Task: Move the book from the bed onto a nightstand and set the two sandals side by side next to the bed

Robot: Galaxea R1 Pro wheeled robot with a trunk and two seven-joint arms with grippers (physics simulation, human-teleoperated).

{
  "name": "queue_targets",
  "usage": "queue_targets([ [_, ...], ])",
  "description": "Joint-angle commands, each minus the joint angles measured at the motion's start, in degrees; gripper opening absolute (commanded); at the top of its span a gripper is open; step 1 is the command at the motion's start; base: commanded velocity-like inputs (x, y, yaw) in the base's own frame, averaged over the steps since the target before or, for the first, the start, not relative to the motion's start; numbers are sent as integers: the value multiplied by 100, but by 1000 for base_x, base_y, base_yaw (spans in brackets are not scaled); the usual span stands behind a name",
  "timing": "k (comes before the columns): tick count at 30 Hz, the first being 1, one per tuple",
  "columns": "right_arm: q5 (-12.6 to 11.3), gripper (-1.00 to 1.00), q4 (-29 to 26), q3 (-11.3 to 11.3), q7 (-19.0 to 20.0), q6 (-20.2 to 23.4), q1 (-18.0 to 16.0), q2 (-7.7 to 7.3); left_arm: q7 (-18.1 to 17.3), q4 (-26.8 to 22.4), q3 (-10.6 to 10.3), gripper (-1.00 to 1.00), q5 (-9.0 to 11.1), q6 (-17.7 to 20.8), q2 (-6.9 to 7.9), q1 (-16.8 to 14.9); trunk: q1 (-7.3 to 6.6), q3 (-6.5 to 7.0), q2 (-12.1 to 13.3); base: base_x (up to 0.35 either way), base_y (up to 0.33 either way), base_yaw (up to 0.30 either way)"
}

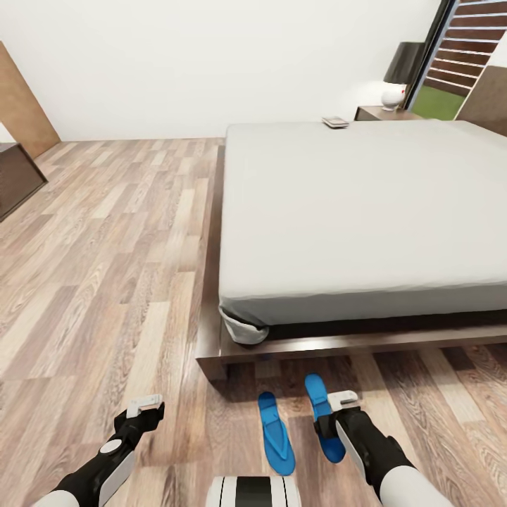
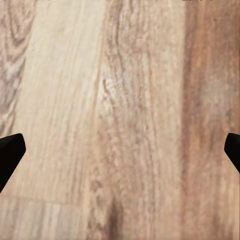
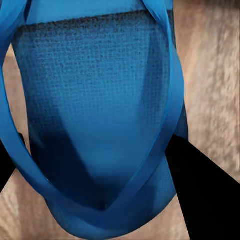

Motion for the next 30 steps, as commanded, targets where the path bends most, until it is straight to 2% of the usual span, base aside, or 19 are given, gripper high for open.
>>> queue_targets([
  [1, 43, -100, 3, 23, -7, 33, -2, 1, 41, -3, -49, 100, 35, -31, 7, -3, -1, -4, -2, 0, 57, 0],
  [12, 45, -100, 56, 42, -7, 29, -44, -6, 71, -45, -40, 100, 41, -40, 20, -3, -1, -4, -2, 0, 84, 0],
  [14, 44, -100, 71, 43, -7, 29, -49, -4, 94, -102, -36, 100, 42, -27, 94, -1, -1, -4, -2, 0, 11, 0],
  [17, 47, -100, 83, 43, -7, 29, -54, -8, 113, -159, -30, 100, 63, 13, 406, 3, -1, -4, -2, 0, 5, 0],
  [18, 49, -100, 87, 43, -7, 29, -64, -14, 129, -172, -24, 100, 74, 62, 604, 4, -1, -4, -2, 0, 3, 0],
  [20, 50, -100, 90, 43, -7, 29, -72, -22, 173, -168, -20, 100, 80, 159, 840, 5, -1, -4, -2, 0, 2, 0],
  [21, 51, -100, 91, 43, -7, 29, -75, -30, 266, -159, -18, 100, 82, 276, 1104, 5, -1, -4, -2, 0, 1, 0],
  [23, 51, -100, 93, 43, -7, 29, -81, -36, 413, -129, -16, 100, 84, 378, 1382, 7, -1, -4, -2, 0, 0, 0],
  [24, 52, -100, 93, 46, -7, 29, -83, -39, 596, -38, -15, 100, 86, 431, 1667, 10, -1, -4, -2, 0, 0, 0],
  [27, 57, -100, 94, 49, -7, 31, -86, -42, 814, 175, -15, 100, 94, 463, 2095, 14, -1, -4, -2, 0, 0, 0],
  [28, 91, -100, 103, 50, -7, 34, -88, -43, 906, 316, -17, 100, 96, 464, 2329, 16, -1, -4, -2, 0, 0, 0],
  [30, 170, -100, 120, 47, -7, 32, -89, -37, 972, 454, -19, 100, 89, 462, 2496, 20, -1, -4, -2, 0, 0, 0],
])
